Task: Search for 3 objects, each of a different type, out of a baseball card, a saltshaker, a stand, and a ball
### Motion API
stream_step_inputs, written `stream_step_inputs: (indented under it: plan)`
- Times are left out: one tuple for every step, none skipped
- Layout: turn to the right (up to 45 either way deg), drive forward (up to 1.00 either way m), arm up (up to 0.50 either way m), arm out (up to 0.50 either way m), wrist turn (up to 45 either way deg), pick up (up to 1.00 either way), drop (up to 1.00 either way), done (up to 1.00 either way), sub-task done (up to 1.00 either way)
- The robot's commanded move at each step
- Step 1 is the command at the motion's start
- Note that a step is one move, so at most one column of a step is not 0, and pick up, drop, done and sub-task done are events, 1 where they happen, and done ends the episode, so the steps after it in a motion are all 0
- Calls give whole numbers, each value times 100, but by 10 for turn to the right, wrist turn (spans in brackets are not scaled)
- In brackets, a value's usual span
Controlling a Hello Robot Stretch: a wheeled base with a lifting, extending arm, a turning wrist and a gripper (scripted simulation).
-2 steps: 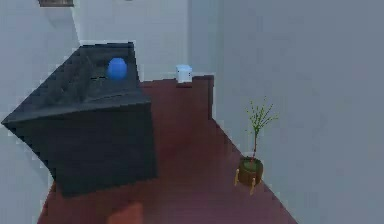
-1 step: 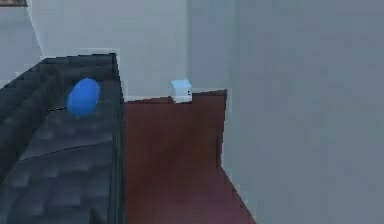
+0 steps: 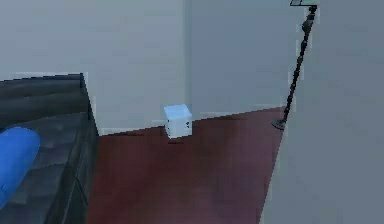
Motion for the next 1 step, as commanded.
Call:
stream_step_inputs:
  plan:
    - [60, 0, 0, 0, 0, 0, 0, 0, 0]
